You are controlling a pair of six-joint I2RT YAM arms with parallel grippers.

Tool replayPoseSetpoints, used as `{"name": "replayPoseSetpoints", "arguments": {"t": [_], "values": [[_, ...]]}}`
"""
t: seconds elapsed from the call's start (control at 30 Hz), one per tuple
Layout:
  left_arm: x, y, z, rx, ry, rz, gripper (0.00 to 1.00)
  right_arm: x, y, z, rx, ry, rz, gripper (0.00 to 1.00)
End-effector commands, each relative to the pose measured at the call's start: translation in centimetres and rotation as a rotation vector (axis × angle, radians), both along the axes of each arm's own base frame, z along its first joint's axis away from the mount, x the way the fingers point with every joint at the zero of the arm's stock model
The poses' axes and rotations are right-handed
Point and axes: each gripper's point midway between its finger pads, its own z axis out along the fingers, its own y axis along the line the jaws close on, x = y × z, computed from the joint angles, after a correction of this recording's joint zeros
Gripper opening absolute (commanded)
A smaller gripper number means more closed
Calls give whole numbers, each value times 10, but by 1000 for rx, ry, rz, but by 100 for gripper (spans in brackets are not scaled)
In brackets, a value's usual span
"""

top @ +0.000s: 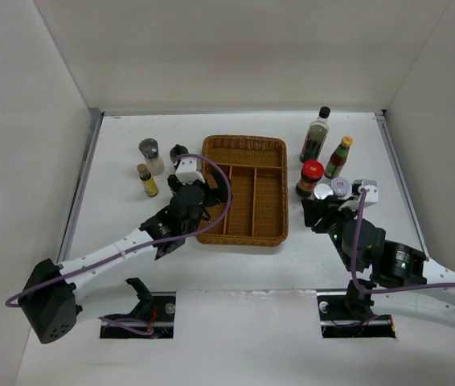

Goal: Organize the condiment bottles

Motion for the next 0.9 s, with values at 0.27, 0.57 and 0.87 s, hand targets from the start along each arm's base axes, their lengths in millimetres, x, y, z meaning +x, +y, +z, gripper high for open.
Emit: {"name": "replayPoseSetpoints", "arguments": {"t": [0.27,0.57,0.87], "values": [[-2,-4,5,3,-68,-30,100,4,-25,17,-67,-23,-82,45],[-9,11,21,-49,-145,-15,100,43,-63,20,-193,76,-279,16],[-11,12,9,-86,-143,-37,48,129,-76,43,-201,45,-323,50]]}}
